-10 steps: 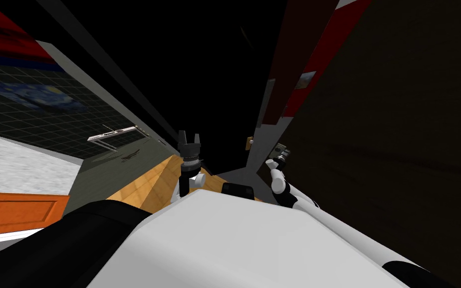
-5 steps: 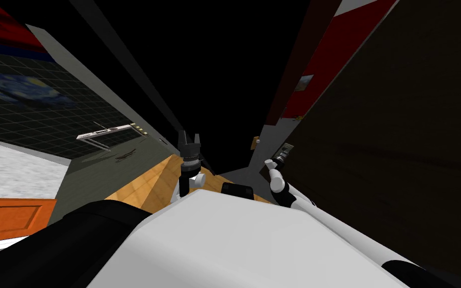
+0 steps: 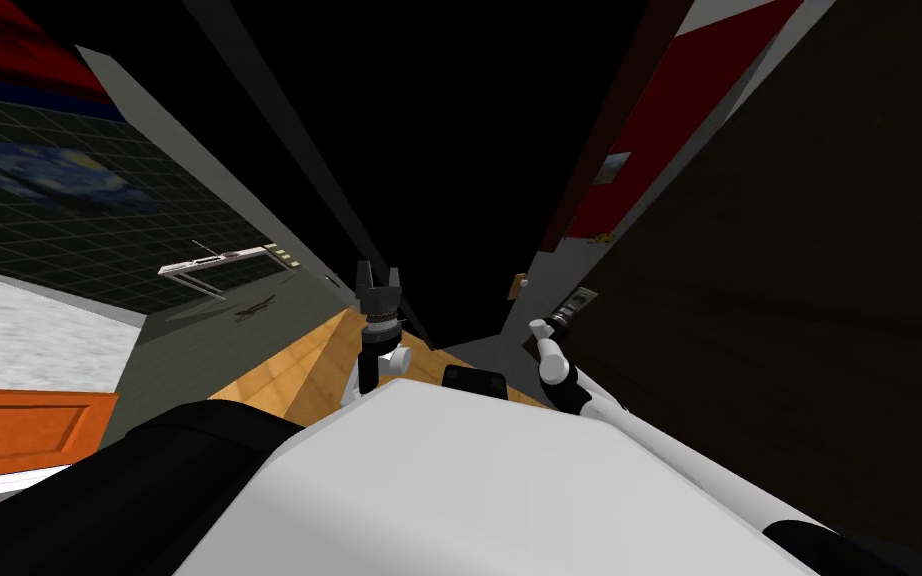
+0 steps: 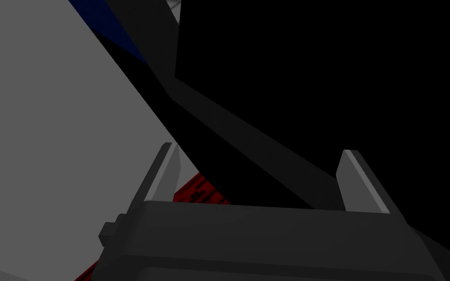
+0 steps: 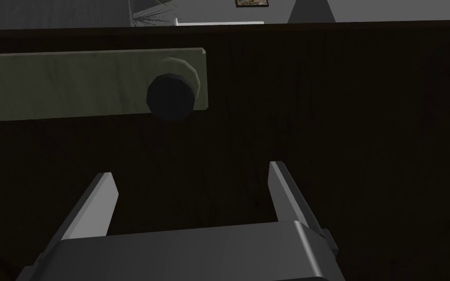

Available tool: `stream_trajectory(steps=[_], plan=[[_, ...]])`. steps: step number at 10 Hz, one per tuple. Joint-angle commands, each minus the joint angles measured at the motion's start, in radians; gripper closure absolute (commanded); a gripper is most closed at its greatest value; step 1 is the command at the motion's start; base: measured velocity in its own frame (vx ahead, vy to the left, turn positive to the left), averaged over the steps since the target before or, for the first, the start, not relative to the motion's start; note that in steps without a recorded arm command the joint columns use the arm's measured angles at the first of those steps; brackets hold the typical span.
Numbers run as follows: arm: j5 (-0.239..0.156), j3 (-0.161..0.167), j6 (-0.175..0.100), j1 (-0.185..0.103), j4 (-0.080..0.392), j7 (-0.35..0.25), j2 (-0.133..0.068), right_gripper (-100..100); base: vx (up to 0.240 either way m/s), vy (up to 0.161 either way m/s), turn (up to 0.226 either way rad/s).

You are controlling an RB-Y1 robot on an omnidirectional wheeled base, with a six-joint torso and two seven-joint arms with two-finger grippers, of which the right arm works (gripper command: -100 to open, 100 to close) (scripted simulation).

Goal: Push the door open

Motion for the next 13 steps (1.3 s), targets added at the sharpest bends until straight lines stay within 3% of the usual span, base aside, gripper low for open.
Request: stream_trajectory(steps=[1,4,6,7,8,13], plan=[[-0.006,-0.011,-0.017,-0.001,0.007,0.007,-0.018,-100,0.092,-0.208,0.194],[-0.023,-0.042,-0.05,-0.003,0.016,0.027,-0.028,-100,0.09,-0.246,0.172],[-0.035,-0.063,-0.072,-0.005,0.022,0.041,-0.012,-100,0.106,-0.268,0.203],[-0.031,-0.057,-0.058,0.0,0.008,0.039,-0.012,-100,0.063,-0.111,0.044],[-0.031,-0.057,-0.058,0.0,0.008,0.039,-0.012,100,-0.01,0.011,-0.035],[-0.031,-0.057,-0.058,0.0,0.008,0.039,-0.012,100,-0.013,0.023,-0.006]])
